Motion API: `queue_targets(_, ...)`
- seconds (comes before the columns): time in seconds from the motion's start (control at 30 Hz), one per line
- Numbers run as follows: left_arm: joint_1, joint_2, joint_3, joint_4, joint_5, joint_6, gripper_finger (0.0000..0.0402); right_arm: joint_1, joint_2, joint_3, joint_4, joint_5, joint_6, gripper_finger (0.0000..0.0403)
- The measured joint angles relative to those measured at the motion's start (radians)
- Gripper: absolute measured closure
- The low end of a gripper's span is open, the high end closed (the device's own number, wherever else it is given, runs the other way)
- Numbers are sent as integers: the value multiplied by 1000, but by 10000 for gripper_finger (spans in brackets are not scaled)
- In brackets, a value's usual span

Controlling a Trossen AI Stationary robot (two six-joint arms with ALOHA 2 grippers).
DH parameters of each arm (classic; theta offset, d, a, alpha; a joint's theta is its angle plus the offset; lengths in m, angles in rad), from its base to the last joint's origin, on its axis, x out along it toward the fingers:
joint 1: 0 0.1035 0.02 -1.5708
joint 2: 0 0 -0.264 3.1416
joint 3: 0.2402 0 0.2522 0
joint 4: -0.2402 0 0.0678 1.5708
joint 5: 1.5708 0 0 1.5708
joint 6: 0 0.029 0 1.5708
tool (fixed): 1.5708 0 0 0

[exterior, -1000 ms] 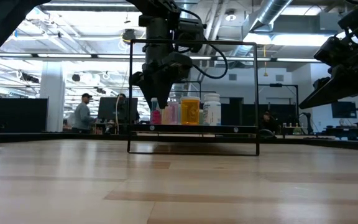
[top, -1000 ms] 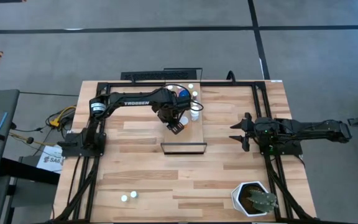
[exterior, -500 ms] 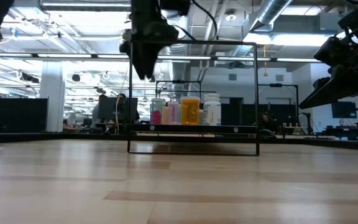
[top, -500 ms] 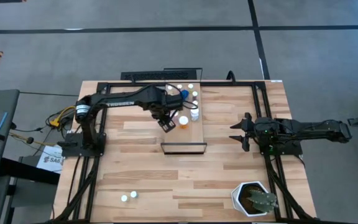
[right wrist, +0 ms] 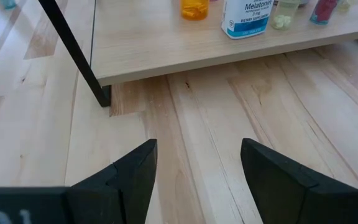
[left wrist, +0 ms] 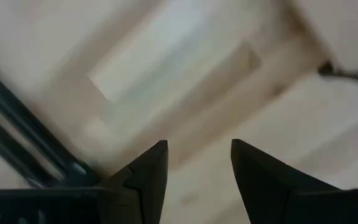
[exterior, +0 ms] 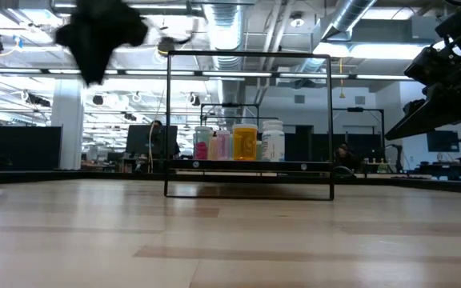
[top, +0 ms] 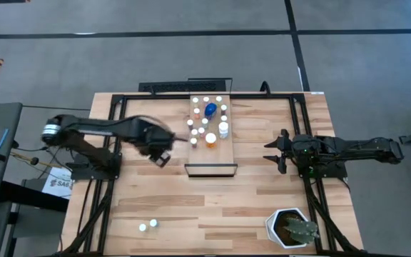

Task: Pick and place medicine bottles onto shelf by color
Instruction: Put the yellow pill bottle on the shelf

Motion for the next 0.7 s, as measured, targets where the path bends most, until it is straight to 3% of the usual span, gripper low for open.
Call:
queue_targets(0.17, -137, -180, -275, 191, 154, -294, 239, 0, 0, 0, 0, 0, 0, 147)
queue_targets(0.3, -309, -215, -403, 349, 184, -576, 239, 0, 0, 0, 0, 0, 0, 147)
queue_targets(0.5, -538, -161, -413, 451, 194, -887, 239, 0, 0, 0, 0, 0, 0, 147)
queue_targets(0.7, -720, -57, -370, 557, 239, -1096, 239, 0, 0, 0, 0, 0, 0, 147)
